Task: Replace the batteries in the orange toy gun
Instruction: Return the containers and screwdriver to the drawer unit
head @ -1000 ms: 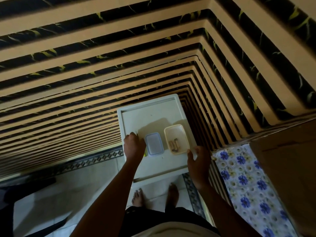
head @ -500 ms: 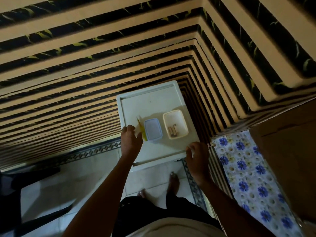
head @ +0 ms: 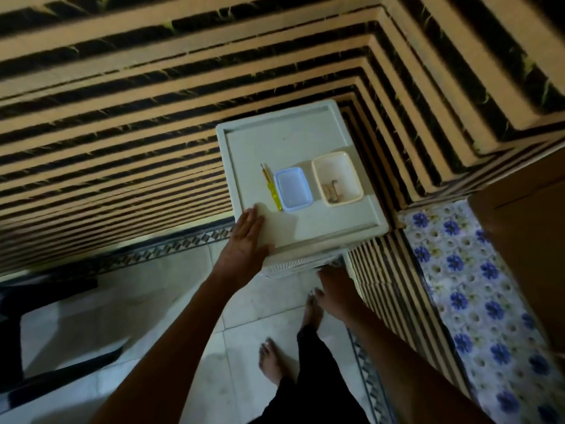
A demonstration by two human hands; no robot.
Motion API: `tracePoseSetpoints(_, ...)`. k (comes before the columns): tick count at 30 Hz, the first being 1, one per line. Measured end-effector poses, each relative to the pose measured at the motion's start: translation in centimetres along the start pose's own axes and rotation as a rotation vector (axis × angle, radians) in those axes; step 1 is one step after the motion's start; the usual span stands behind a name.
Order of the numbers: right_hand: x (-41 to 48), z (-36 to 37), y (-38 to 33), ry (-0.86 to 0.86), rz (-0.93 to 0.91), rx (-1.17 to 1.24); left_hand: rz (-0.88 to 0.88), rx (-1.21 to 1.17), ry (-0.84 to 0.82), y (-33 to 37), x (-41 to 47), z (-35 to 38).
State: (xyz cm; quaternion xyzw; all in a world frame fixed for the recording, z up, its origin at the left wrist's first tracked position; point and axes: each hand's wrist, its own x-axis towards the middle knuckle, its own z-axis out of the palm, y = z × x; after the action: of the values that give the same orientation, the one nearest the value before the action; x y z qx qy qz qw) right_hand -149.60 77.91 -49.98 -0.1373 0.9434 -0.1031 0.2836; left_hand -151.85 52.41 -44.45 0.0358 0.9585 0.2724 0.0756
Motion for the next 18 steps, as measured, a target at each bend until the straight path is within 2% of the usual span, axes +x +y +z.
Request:
tracePoseSetpoints(5, 1.9, 3.7, -0.4, -0.12, -0.009, -0.078, 0.059, -0.04, 0.076, -0.5, -0.5, 0.6)
tracePoseSetpoints(9, 3.7, 4.8, -0.4, -0.134, -0.005, -0.074, 0.06, -0.083, 0.097, -0.6, -0.3, 0.6)
tracePoseSetpoints(14, 5.1, 6.8, 0.0, -0.091, 0.001, -0.128, 0.074, -0.081, 0.121, -1.0, -0.3, 1.1)
tracePoseSetpoints(18, 3.9, 8.0, -0.2, 0.061, 0.017, -0.145, 0.085, -0.093, 0.152, -1.1, -0.3, 1.4)
